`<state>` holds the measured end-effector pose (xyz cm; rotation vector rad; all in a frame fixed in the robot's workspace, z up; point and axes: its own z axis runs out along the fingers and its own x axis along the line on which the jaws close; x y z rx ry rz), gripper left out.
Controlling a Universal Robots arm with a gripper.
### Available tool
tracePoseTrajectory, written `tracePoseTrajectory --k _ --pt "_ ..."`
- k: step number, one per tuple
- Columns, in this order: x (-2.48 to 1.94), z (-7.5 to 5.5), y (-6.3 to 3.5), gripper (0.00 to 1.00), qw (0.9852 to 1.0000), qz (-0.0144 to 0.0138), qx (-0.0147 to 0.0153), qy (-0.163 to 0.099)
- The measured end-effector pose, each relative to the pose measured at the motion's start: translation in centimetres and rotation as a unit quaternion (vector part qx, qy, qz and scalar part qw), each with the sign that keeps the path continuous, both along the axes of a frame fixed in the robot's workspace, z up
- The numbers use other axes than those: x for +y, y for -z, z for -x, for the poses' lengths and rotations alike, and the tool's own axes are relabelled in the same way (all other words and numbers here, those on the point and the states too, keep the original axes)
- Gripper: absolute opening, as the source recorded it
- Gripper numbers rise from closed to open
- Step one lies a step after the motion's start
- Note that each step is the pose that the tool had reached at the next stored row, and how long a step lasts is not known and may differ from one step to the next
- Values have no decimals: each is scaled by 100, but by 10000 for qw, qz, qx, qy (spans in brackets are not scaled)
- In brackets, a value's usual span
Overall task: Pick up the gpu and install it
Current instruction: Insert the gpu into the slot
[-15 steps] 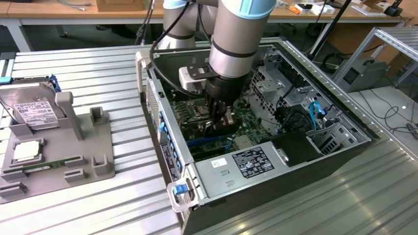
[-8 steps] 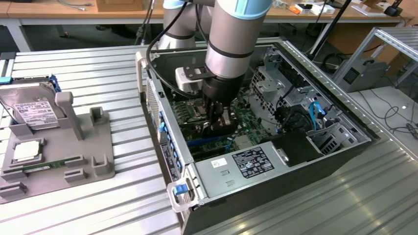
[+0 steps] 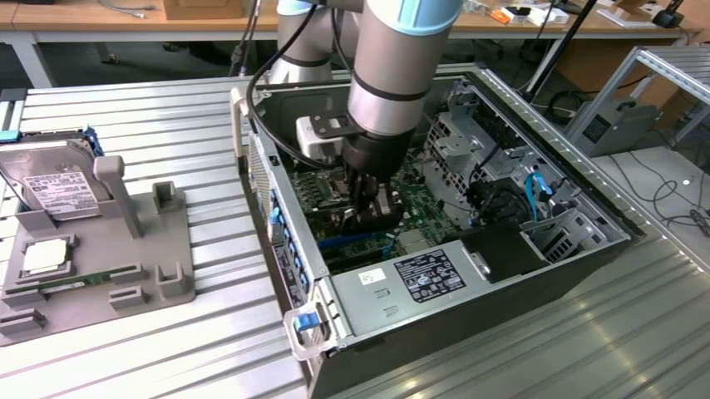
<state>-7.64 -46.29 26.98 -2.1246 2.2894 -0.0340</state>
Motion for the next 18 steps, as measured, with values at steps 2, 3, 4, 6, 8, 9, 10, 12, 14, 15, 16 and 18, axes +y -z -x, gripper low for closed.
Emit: tracePoseTrajectory --k 2,3,4,6,8,9,10,12,14,15,16,18 --pt "-14 1 0 27 10000 0 0 1" --pt "-16 0 0 27 10000 0 0 1" --pt "-16 -1 0 27 10000 0 0 0" --pt "-18 -9 0 27 10000 0 0 -1" --pt "-18 -28 0 27 10000 0 3 0" --pt "-18 -40 1 27 10000 0 4 1" --pt "-18 -56 0 27 10000 0 6 0" --pt "-17 -61 1 27 10000 0 6 1" --pt "-11 -62 0 27 10000 1 7 0" --pt "-4 -61 0 27 10000 0 7 1" --pt "5 -61 1 27 10000 0 6 1" --pt "21 -60 0 27 10000 0 7 0"
